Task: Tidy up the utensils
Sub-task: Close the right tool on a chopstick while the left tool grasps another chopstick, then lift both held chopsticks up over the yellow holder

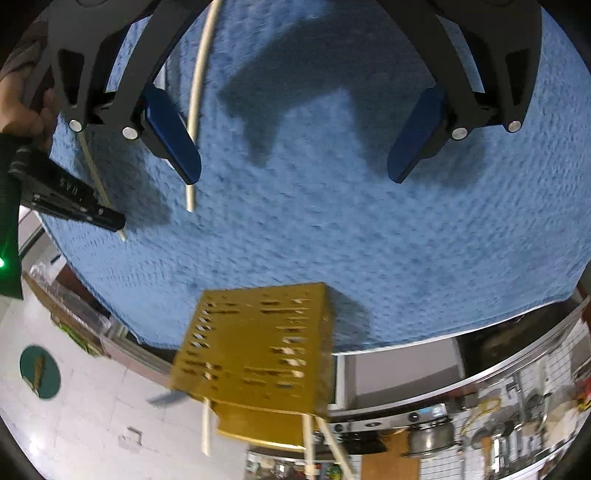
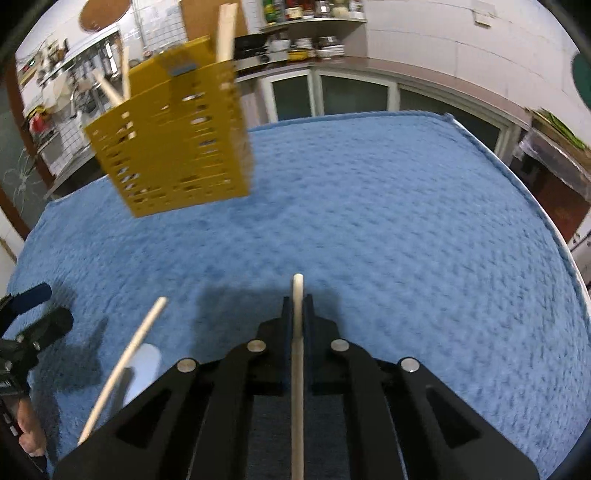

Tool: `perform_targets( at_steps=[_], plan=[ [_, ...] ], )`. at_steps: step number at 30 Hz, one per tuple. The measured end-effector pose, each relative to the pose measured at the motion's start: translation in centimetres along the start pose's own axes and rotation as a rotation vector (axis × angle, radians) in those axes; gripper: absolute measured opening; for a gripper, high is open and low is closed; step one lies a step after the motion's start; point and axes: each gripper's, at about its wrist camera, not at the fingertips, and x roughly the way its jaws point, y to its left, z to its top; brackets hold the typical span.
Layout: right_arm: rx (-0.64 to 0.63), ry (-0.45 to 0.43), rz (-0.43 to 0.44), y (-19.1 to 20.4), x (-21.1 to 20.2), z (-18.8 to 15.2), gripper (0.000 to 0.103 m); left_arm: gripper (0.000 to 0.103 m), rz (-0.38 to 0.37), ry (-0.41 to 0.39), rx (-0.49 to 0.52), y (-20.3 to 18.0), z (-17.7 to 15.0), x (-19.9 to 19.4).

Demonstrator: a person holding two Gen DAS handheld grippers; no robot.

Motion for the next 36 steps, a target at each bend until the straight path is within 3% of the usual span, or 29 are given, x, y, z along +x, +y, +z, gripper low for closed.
perform_targets(
  at_steps=[2,8,11,13,15,17,23,29,32,36],
  plan=[
    [0.023,-0.002,-0.004,-1.0,0.0,-0.1,0.006,0.096,-0.009,0.007,0.029,-1.0,0.0,0.4],
    [0.053,-0.007,0.001,-2.5,0.3,0.0,0.006,0.074,-0.058,0.033,0.089,-3.5,0.5,1.7],
    [0.064,0.000,-0.005,-2.8,0.5,-0.2,0.006,0.069,-0.081,0.047,0.126,-4.8,0.7,2.0],
    [0.068,0.000,-0.013,-2.8,0.4,-0.6,0.006,0.056,-0.080,0.055,0.146,-5.4,0.7,2.2],
    [0.068,0.000,-0.017,-2.8,0.4,-0.6,0.006,0.032,-0.106,0.093,0.154,-5.9,0.6,2.8],
    [0.060,0.002,-0.025,-2.6,0.4,-0.6,0.006,0.024,-0.110,0.121,0.166,-6.4,0.4,3.4],
    [0.055,0.013,-0.033,-2.7,0.5,-0.5,0.006,0.021,-0.079,0.164,0.214,-7.4,0.7,4.7],
    [0.032,0.060,-0.064,-2.1,1.0,0.0,0.006,0.020,-0.043,0.255,0.253,-8.6,2.3,6.2],
    [0.036,0.083,-0.065,-2.0,1.1,0.3,0.006,0.005,-0.043,0.267,0.255,-9.1,2.9,6.7],
    [0.056,0.065,-0.033,-2.5,0.6,0.2,0.005,0.004,-0.070,0.258,0.200,-8.2,3.2,6.5]
  ],
)
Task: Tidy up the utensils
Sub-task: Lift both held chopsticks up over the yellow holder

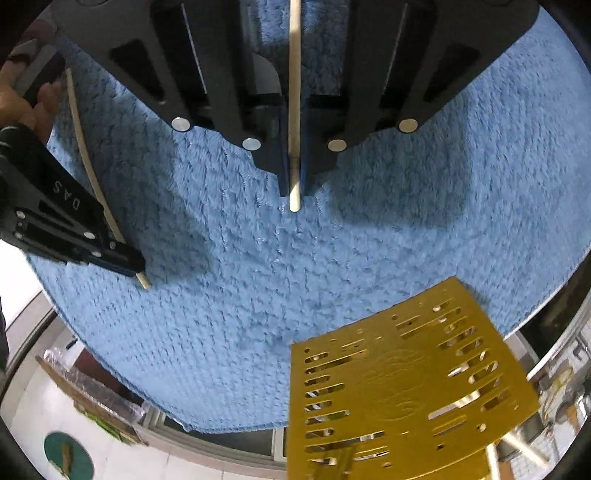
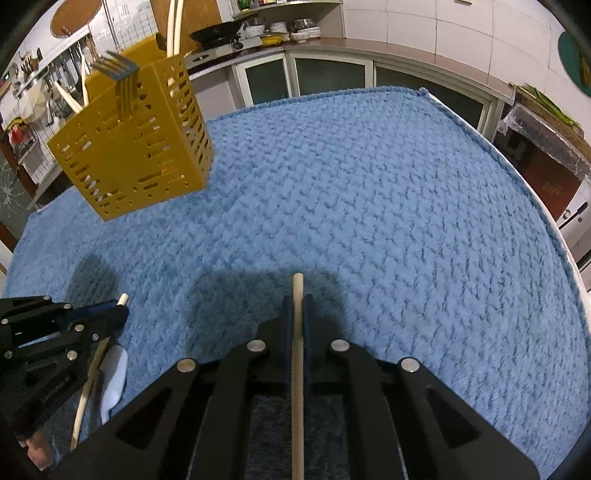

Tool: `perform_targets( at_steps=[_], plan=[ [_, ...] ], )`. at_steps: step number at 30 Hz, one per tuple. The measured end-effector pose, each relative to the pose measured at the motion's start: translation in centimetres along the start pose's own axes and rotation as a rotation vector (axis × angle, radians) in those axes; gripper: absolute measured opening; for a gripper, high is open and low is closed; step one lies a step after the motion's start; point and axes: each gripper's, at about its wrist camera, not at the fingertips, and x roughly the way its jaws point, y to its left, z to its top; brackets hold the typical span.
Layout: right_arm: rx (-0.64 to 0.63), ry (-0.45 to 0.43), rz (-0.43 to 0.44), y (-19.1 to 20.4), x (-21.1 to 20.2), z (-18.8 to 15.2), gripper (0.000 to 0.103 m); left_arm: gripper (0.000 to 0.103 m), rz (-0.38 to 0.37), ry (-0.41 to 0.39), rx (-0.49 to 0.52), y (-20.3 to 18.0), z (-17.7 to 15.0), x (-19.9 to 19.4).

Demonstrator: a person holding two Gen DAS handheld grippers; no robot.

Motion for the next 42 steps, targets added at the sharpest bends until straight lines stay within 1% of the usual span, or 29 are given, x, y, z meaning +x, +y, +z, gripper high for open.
perform_targets(
  at_steps=[2,4,7,9,10,12,14,16,17,20,22,23,25,27,29,32,34,39,42],
  plan=[
    [0.009,-0.021,0.025,-0.1,-0.5,0.0,0.005,0.004,-0.009,-0.031,-0.035,0.9,-0.3,-0.6],
    [0.014,-0.046,0.056,0.1,-1.3,0.2,0.005,0.004,-0.022,-0.074,-0.076,2.0,-0.8,-1.7],
    [0.005,-0.086,0.080,0.7,-2.5,0.6,0.005,0.004,-0.052,-0.148,-0.140,3.8,-1.1,-3.6],
    [0.005,-0.122,0.121,0.9,-3.4,1.1,0.005,0.004,-0.058,-0.195,-0.175,4.9,-1.1,-5.0],
    [0.011,-0.155,0.172,1.1,-4.1,1.3,0.006,0.004,-0.075,-0.223,-0.199,5.7,-1.2,-5.8],
    [0.011,-0.183,0.212,1.5,-4.7,1.7,0.006,0.004,-0.096,-0.265,-0.228,6.5,-1.3,-7.1],
    [0.004,-0.235,0.277,2.0,-5.6,2.2,0.006,0.004,-0.083,-0.327,-0.233,7.4,-1.4,-8.9],
    [-0.007,-0.288,0.321,2.4,-6.3,2.6,0.006,0.004,-0.072,-0.384,-0.234,8.0,-1.4,-10.6],
    [-0.016,-0.333,0.356,2.7,-6.9,2.9,0.006,0.004,-0.072,-0.412,-0.237,8.3,-1.1,-11.4],
    [-0.042,-0.451,0.412,3.6,-8.4,3.8,0.006,0.004,-0.041,-0.522,-0.234,8.6,-0.5,-14.0],
    [-0.052,-0.512,0.440,4.1,-9.1,4.6,0.006,0.004,-0.035,-0.578,-0.227,8.6,-0.2,-15.5],
    [-0.060,-0.533,0.447,4.3,-9.7,4.7,0.006,0.004,-0.031,-0.611,-0.224,8.5,0.0,-16.3],
    [-0.073,-0.571,0.487,4.8,-10.2,5.6,0.006,0.004,-0.031,-0.662,-0.215,8.4,0.4,-17.7],
    [-0.079,-0.599,0.496,5.2,-10.6,6.1,0.006,0.004,-0.026,-0.707,-0.208,8.2,1.0,-18.7],
    [-0.093,-0.624,0.499,5.6,-10.9,6.5,0.006,0.004,-0.028,-0.732,-0.203,8.1,1.7,-19.4],
    [-0.109,-0.655,0.500,6.1,-11.3,6.9,0.006,0.004,-0.028,-0.751,-0.208,8.2,2.4,-19.8],
    [-0.114,-0.648,0.506,6.3,-11.3,7.3,0.006,0.004,-0.025,-0.750,-0.204,8.2,3.2,-19.8],
    [-0.148,-0.650,0.464,7.1,-11.5,8.4,0.006,0.004,-0.035,-0.752,-0.202,8.5,4.8,-19.6],
    [-0.131,-0.635,0.469,6.8,-11.3,9.3,0.006,0.004,-0.042,-0.761,-0.203,8.7,5.4,-19.6]
  ],
)
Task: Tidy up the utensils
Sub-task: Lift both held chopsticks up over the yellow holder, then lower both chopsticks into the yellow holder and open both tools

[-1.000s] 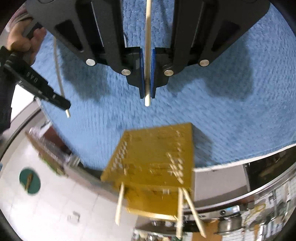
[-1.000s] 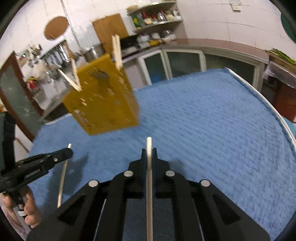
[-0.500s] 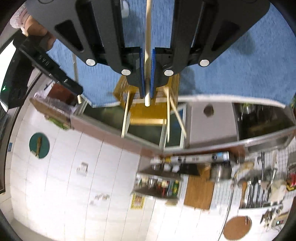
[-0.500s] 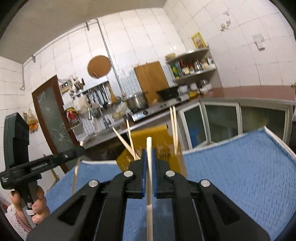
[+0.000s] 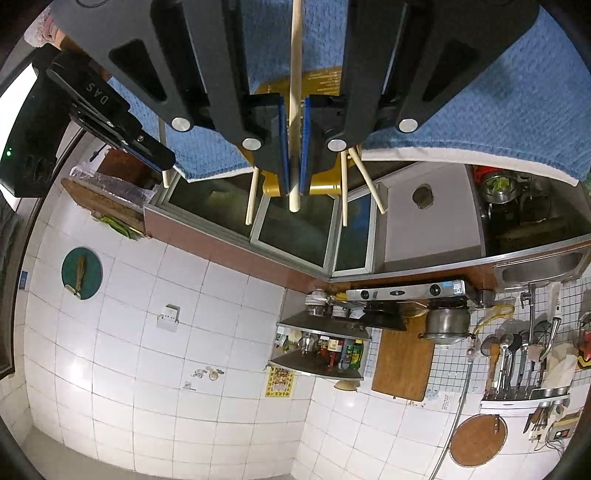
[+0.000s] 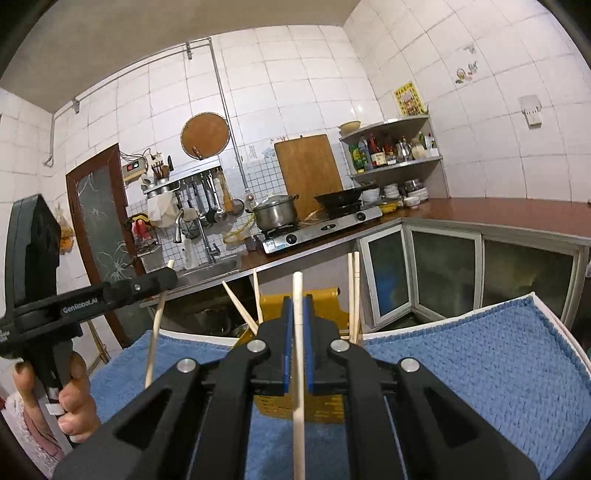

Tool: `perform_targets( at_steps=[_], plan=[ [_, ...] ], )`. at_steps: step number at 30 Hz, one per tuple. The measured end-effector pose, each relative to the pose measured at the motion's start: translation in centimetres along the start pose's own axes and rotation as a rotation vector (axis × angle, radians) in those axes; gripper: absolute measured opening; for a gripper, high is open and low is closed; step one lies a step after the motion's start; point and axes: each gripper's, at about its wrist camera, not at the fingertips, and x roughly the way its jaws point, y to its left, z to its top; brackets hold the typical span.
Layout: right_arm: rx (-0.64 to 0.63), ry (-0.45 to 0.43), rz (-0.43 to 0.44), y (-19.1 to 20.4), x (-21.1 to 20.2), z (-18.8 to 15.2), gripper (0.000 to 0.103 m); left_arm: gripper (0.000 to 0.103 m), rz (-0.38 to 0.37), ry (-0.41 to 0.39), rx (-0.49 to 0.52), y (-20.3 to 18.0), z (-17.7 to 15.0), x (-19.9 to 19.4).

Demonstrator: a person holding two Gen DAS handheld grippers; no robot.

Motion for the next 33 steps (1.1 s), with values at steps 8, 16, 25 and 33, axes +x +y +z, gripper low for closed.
perform_targets(
  at_steps=[8,16,25,33],
  plan=[
    [0.005,0.105,-0.022,-0.4,2.3,1.8,0.006,0.004,-0.002,0.123,-0.002,1.3,0.0,3.6],
    [-0.031,-0.068,0.004,-0.2,3.4,6.6,0.006,0.004,0.030,0.002,0.025,1.1,3.8,3.7],
    [-0.080,-0.445,-0.049,-0.5,3.3,9.3,0.006,0.004,0.034,-0.320,0.080,-0.9,8.4,2.0],
    [-0.096,-0.437,-0.034,-1.1,7.2,8.2,0.006,0.004,0.052,-0.326,0.074,0.0,6.8,5.8]
  ],
)
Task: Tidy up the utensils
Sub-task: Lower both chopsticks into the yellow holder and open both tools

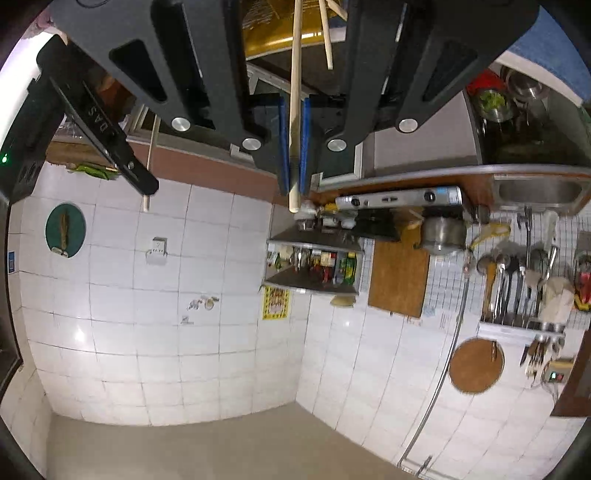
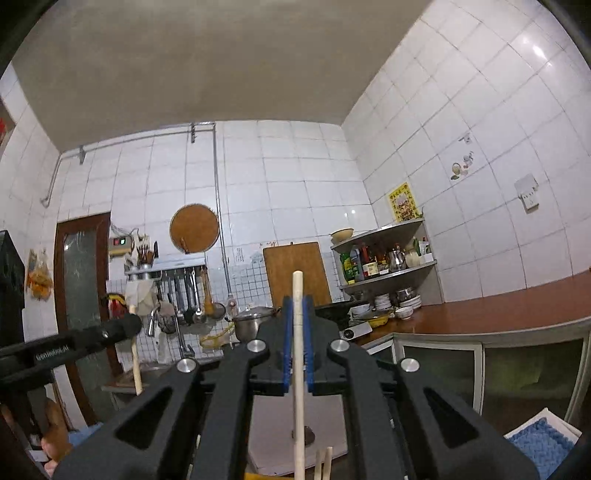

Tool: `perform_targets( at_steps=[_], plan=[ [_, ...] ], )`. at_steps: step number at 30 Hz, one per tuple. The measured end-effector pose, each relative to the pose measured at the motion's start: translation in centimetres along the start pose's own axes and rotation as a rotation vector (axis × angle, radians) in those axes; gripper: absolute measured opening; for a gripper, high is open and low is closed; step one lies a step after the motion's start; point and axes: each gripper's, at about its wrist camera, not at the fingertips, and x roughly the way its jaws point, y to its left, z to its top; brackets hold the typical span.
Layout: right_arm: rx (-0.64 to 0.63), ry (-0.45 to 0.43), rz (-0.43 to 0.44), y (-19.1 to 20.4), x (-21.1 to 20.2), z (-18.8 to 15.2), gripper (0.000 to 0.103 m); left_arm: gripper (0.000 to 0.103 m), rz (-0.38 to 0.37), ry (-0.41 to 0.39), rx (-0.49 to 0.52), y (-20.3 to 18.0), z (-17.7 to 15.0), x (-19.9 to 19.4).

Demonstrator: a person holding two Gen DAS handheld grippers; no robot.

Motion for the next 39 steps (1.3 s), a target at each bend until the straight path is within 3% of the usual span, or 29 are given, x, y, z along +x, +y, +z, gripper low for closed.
perform_targets(
  at_steps=[9,17,26,31,32,33,34,35,36,39],
  plan=[
    [-0.074,0.060,0.056,0.2,1.4,-3.5,0.006,0.004,-0.005,0.080,-0.003,1.5,-4.9,2.8],
    [-0.125,0.108,0.036,0.2,-0.2,-6.2,0.006,0.004,0.017,0.142,0.007,2.4,-8.3,2.4],
    [-0.158,0.278,-0.008,0.2,-1.3,-9.1,0.006,0.005,0.045,0.226,0.014,2.7,-10.5,1.7],
    [-0.154,0.374,-0.027,0.0,-1.5,-8.7,0.007,0.006,0.053,0.298,-0.007,2.8,-10.1,1.2],
    [-0.164,0.393,-0.032,0.0,-1.6,-8.4,0.007,0.013,0.057,0.309,-0.007,2.8,-9.9,0.9],
    [-0.173,0.414,-0.035,0.1,-1.8,-8.2,0.011,0.027,0.062,0.321,-0.012,2.9,-9.5,0.4],
    [-0.173,0.429,-0.038,0.0,-1.9,-7.9,0.029,0.036,0.066,0.326,-0.018,3.0,-9.2,0.0],
    [-0.158,0.443,-0.040,-0.1,-2.4,-7.3,0.039,0.056,0.074,0.331,-0.021,3.0,-8.8,-0.6],
    [-0.150,0.442,-0.040,-0.1,-2.8,-6.9,0.050,0.065,0.086,0.323,-0.020,3.0,-8.5,-1.4],
    [-0.155,0.457,-0.051,0.4,-4.1,-5.4,0.050,0.073,0.098,0.336,0.003,2.8,-7.6,-3.2]
  ],
)
